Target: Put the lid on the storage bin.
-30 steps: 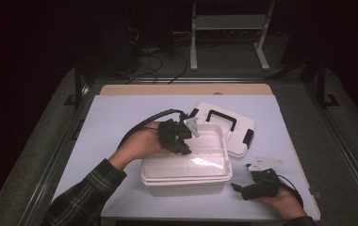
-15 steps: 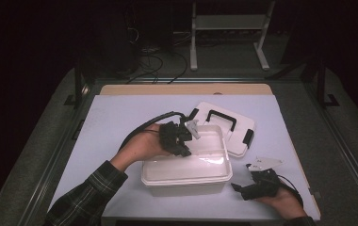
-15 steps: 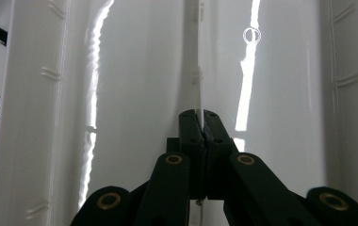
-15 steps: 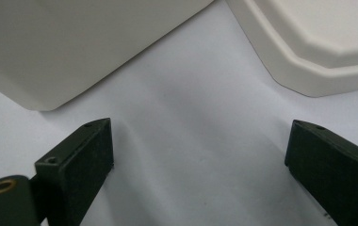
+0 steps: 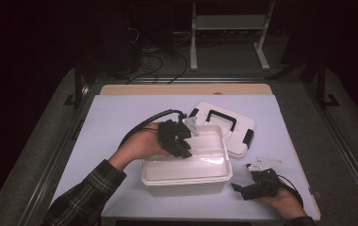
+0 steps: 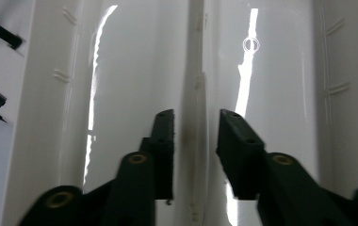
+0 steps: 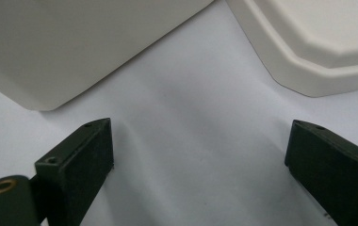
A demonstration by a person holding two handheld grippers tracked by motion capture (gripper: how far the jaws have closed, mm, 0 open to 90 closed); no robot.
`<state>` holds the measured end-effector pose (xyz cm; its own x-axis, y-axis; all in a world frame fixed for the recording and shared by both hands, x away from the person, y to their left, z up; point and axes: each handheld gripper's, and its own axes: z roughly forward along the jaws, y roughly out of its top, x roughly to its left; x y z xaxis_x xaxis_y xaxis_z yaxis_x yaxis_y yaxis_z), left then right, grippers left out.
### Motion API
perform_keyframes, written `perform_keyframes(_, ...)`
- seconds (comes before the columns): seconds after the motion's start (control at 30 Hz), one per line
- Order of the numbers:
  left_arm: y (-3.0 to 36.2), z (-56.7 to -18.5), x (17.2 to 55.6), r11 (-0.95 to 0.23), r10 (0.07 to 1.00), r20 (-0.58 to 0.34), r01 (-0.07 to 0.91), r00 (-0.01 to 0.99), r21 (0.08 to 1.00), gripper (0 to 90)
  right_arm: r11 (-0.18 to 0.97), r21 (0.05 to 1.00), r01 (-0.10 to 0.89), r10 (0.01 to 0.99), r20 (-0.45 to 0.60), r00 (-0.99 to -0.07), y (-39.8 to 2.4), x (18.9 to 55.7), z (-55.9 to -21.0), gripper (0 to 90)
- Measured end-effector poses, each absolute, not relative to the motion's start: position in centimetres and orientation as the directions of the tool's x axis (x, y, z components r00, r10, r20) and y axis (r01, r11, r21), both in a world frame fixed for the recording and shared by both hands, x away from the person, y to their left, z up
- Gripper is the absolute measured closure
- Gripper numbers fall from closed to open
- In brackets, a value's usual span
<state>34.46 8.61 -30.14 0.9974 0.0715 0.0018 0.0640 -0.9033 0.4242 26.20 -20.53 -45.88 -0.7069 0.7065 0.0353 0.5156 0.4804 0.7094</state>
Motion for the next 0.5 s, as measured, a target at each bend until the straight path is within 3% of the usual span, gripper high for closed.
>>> perform_keyframes(0.23,9.7,-28.9,34.1,-0.892,0.105,-0.003,0.096,0.994,0.441,28.4,0.482,0.709,0.515,0.706,0.035,-0.708,-20.5,26.2,-45.9,7.7)
perform_keyframes(0.5,12.5,-28.0,34.0,-0.874,0.186,0.022,0.156,0.982,0.46,9.9,0.485,0.707,0.516,0.707,0.031,-0.707,-20.5,26.2,-45.8,7.7)
